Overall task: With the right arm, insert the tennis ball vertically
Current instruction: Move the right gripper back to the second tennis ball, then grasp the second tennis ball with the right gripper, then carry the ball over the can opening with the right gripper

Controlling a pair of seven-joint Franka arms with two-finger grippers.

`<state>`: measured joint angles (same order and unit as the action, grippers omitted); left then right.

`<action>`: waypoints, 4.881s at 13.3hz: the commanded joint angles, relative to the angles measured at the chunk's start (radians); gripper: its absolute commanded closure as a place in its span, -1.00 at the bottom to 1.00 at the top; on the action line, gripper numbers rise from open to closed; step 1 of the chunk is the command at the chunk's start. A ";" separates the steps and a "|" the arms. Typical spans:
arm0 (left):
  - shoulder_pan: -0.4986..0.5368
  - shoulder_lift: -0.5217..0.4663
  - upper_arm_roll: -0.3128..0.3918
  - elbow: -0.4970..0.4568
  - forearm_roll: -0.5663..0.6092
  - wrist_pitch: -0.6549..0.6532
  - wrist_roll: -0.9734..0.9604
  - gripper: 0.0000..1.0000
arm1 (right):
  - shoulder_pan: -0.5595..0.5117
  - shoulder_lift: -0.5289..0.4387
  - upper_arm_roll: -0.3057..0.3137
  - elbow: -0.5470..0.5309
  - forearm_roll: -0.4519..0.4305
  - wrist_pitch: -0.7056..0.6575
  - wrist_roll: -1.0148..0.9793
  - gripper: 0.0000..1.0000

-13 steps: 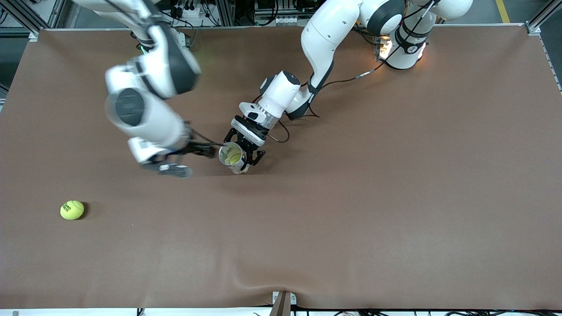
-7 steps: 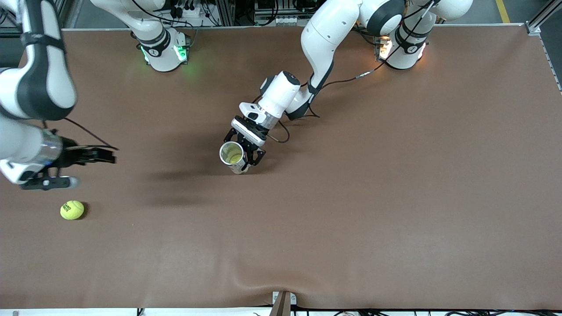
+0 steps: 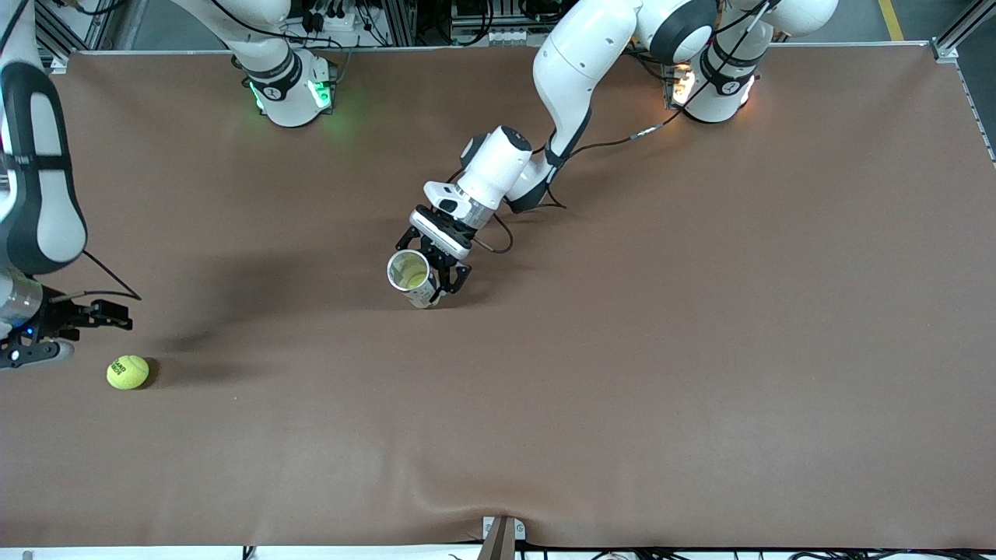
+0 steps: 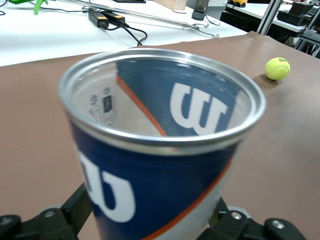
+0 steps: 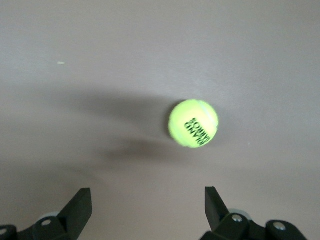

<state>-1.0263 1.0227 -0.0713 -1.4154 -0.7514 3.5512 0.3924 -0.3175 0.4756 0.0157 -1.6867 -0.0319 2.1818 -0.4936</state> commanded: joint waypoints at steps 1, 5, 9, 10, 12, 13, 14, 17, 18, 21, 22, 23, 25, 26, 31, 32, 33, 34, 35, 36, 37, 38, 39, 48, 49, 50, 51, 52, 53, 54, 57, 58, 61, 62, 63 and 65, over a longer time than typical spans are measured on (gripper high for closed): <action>-0.014 0.008 0.013 0.018 -0.008 0.000 -0.006 -1.00 | -0.018 0.061 0.023 0.016 -0.020 0.102 -0.011 -1.00; -0.015 0.005 0.013 0.018 -0.009 0.001 -0.006 -1.00 | -0.037 0.133 0.024 0.021 -0.064 0.269 -0.032 -1.00; -0.015 0.005 0.013 0.018 -0.011 0.001 -0.006 -1.00 | -0.057 0.188 0.023 0.024 -0.080 0.392 -0.059 -1.00; -0.017 0.005 0.013 0.019 -0.011 0.001 -0.006 -1.00 | -0.066 0.199 0.024 0.024 -0.079 0.404 -0.059 -1.00; -0.017 0.002 0.012 0.020 -0.016 0.001 -0.007 -1.00 | -0.068 0.218 0.024 0.024 -0.071 0.406 -0.057 -1.00; -0.020 0.002 0.012 0.020 -0.019 0.001 -0.007 -1.00 | -0.069 0.227 0.024 0.024 -0.065 0.406 -0.056 -1.00; -0.021 0.002 0.010 0.020 -0.019 0.001 -0.007 -1.00 | -0.071 0.236 0.024 0.024 -0.063 0.407 -0.056 -1.00; -0.028 0.002 0.010 0.019 -0.026 0.001 -0.009 -1.00 | -0.075 0.259 0.026 0.025 -0.062 0.420 -0.054 -1.00; -0.029 0.002 0.010 0.018 -0.028 0.001 -0.009 -1.00 | -0.074 0.273 0.026 0.025 -0.062 0.470 -0.053 -1.00; -0.032 0.002 0.012 0.018 -0.025 0.001 -0.007 -1.00 | -0.074 0.288 0.026 0.025 -0.063 0.509 -0.056 0.39; -0.032 0.000 0.012 0.018 -0.025 0.001 -0.007 -1.00 | -0.072 0.288 0.026 0.025 -0.063 0.509 -0.056 0.79; -0.032 0.000 0.013 0.018 -0.023 0.001 -0.007 -1.00 | -0.071 0.285 0.027 0.022 -0.063 0.506 -0.054 1.00; -0.032 0.002 0.013 0.018 -0.022 0.001 -0.007 -1.00 | -0.060 0.243 0.033 0.004 -0.063 0.451 -0.049 1.00; -0.032 0.002 0.013 0.018 -0.022 0.001 -0.007 -1.00 | -0.057 0.198 0.046 -0.002 -0.062 0.355 -0.039 1.00; -0.032 0.005 0.013 0.018 -0.020 0.001 -0.006 -0.85 | 0.037 -0.015 0.092 0.010 -0.059 -0.086 0.228 1.00; -0.031 0.007 0.013 0.018 -0.019 0.001 -0.006 -0.75 | 0.067 -0.049 0.092 0.013 -0.060 -0.141 0.280 1.00; -0.031 0.007 0.013 0.018 -0.017 0.001 -0.006 -0.65 | 0.101 -0.080 0.092 0.022 -0.059 -0.202 0.330 1.00; -0.031 0.007 0.013 0.018 -0.017 0.001 -0.006 -0.63 | 0.138 -0.101 0.092 0.039 -0.060 -0.271 0.404 1.00; -0.031 0.007 0.013 0.018 -0.017 0.001 -0.006 -0.62 | 0.171 -0.116 0.093 0.065 -0.059 -0.343 0.468 1.00; -0.031 0.007 0.013 0.018 -0.016 0.001 -0.006 -0.62 | 0.207 -0.123 0.095 0.099 -0.056 -0.419 0.537 1.00; -0.031 0.007 0.013 0.018 -0.016 0.001 -0.006 -0.63 | 0.244 -0.124 0.096 0.132 -0.054 -0.477 0.608 1.00; -0.031 0.007 0.013 0.018 -0.016 0.001 -0.006 -0.65 | 0.283 -0.129 0.096 0.159 -0.024 -0.526 0.685 1.00; -0.031 0.007 0.013 0.018 -0.016 0.001 -0.006 -0.67 | 0.319 -0.130 0.096 0.182 0.016 -0.563 0.755 1.00; -0.031 0.008 0.013 0.018 -0.019 0.001 -0.006 -0.71 | 0.624 -0.117 0.093 0.203 0.133 -0.505 1.286 1.00; -0.031 0.010 0.013 0.018 -0.019 0.001 -0.006 -0.71 | 0.658 -0.115 0.092 0.197 0.132 -0.487 1.334 1.00; -0.031 0.010 0.013 0.018 -0.019 0.001 -0.006 -0.71 | 0.687 -0.104 0.092 0.194 0.132 -0.475 1.378 1.00; -0.031 0.010 0.013 0.018 -0.019 0.001 -0.006 -0.71 | 0.713 -0.097 0.092 0.190 0.130 -0.453 1.424 1.00; -0.031 0.010 0.013 0.018 -0.019 0.001 -0.006 -0.71 | 0.738 -0.092 0.092 0.177 0.126 -0.424 1.464 1.00; -0.031 0.010 0.013 0.018 -0.019 0.001 -0.006 -0.71 | 0.753 -0.081 0.092 0.167 0.119 -0.395 1.480 1.00; -0.031 0.010 0.013 0.018 -0.020 0.001 -0.006 -0.71 | 0.758 -0.077 0.090 0.150 0.116 -0.372 1.480 1.00; -0.031 0.010 0.013 0.018 -0.020 0.001 -0.006 -0.71 | 0.762 -0.075 0.090 0.099 0.107 -0.330 1.480 1.00; -0.031 0.010 0.013 0.018 -0.019 0.001 -0.006 -0.71 | 0.762 -0.077 0.090 0.095 0.098 -0.332 1.478 1.00; -0.031 0.010 0.013 0.018 -0.020 0.001 -0.006 -0.71 | 0.759 -0.075 0.090 0.091 0.093 -0.335 1.480 0.71; -0.031 0.010 0.013 0.018 -0.019 0.001 -0.006 -0.71 | 0.758 -0.077 0.090 0.091 0.093 -0.335 1.480 -0.69; -0.031 0.010 0.013 0.018 -0.020 0.001 -0.006 -0.72 | 0.758 -0.077 0.090 0.093 0.093 -0.336 1.481 -1.00; -0.031 0.010 0.013 0.018 -0.020 0.001 -0.006 -0.74 | 0.755 -0.080 0.090 0.094 0.093 -0.338 1.481 -1.00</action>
<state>-1.0447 1.0237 -0.0695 -1.4130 -0.7514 3.5511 0.3914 0.4380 0.4180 0.1075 -1.5786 0.0747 1.8432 0.9740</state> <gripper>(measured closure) 0.123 0.031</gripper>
